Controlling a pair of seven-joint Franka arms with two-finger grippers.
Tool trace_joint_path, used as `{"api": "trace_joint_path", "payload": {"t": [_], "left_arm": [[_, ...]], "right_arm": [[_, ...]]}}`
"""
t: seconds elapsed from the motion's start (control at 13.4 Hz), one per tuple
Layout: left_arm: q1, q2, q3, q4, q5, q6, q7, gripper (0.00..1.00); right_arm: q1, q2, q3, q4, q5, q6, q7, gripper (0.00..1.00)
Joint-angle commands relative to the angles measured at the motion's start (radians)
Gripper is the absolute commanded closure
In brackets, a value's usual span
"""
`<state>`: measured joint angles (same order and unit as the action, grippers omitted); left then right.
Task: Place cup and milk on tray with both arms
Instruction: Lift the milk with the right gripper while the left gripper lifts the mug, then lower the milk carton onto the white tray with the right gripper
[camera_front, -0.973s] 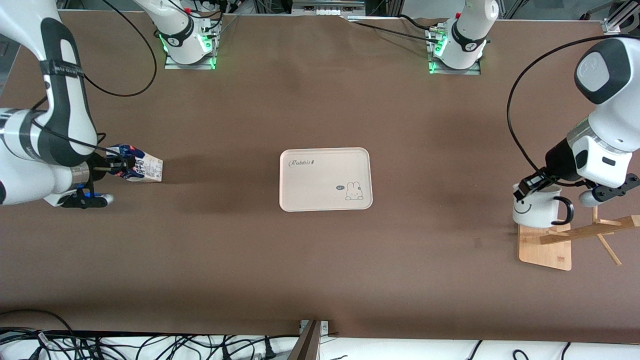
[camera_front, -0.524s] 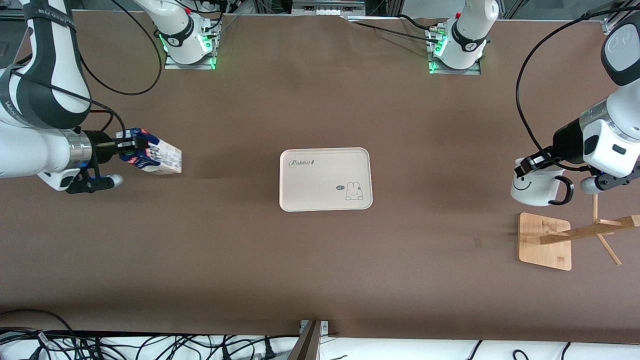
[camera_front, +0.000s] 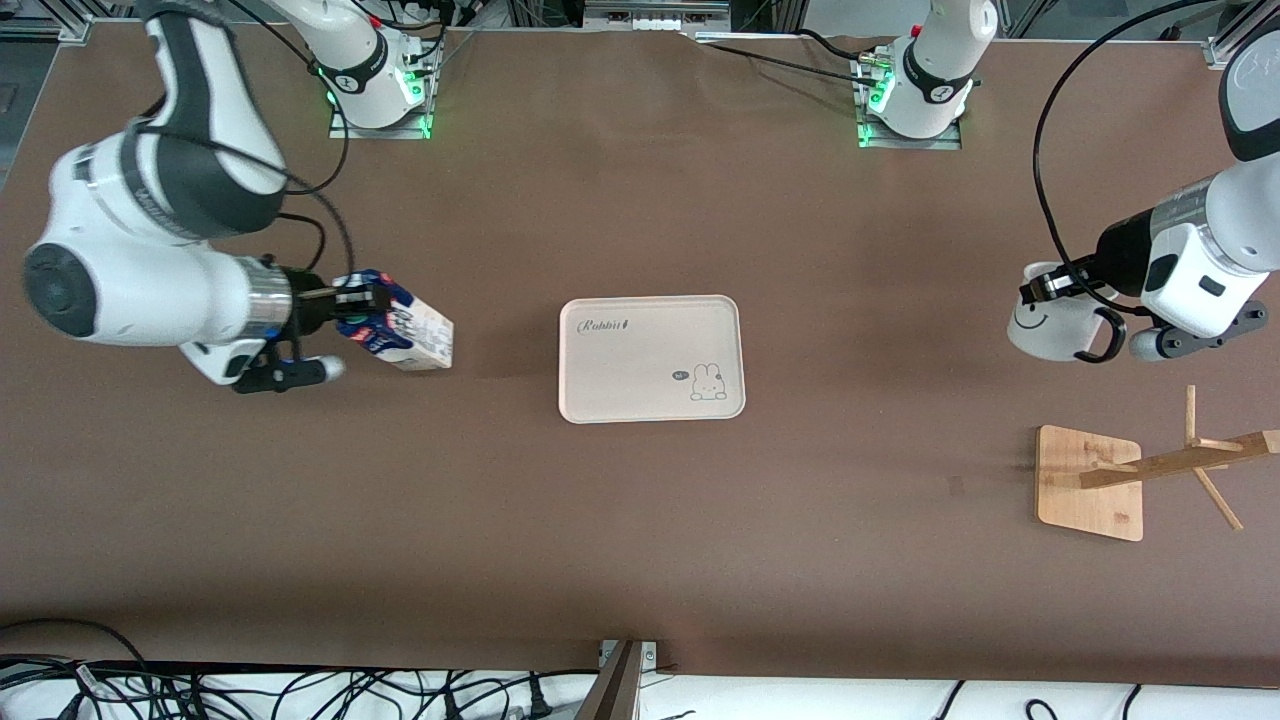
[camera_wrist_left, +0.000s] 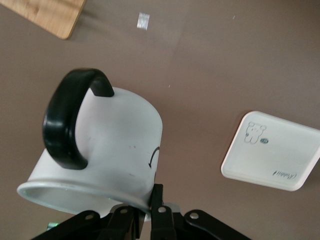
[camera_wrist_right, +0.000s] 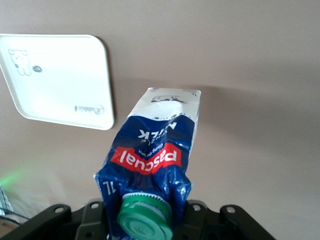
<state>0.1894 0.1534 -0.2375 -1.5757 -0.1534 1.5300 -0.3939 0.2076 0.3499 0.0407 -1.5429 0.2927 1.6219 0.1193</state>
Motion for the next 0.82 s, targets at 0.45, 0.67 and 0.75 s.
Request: {"api": "trace_joint_path", "payload": {"t": [0.45,0.67,0.75], "left_arm": [[-0.002,0.015,-0.002,0.048,0.015,-0.162,0.006,1.00],[-0.004,0.029,-0.003,0.077,0.014,-0.162,0.006,1.00],[-0.005,0.032,-0.003,0.089,0.014,-0.162,0.006,1.00]], "right_arm": [[0.369,0.043,-0.004,-0.005,-0.110,0.261,0.511,0.62],[0.400,0.081,-0.004,-0.005,-0.110,0.344,0.557,0.62],[0.401,0.086,-0.004,-0.005,-0.112,0.364,0.551,0.62]]}}
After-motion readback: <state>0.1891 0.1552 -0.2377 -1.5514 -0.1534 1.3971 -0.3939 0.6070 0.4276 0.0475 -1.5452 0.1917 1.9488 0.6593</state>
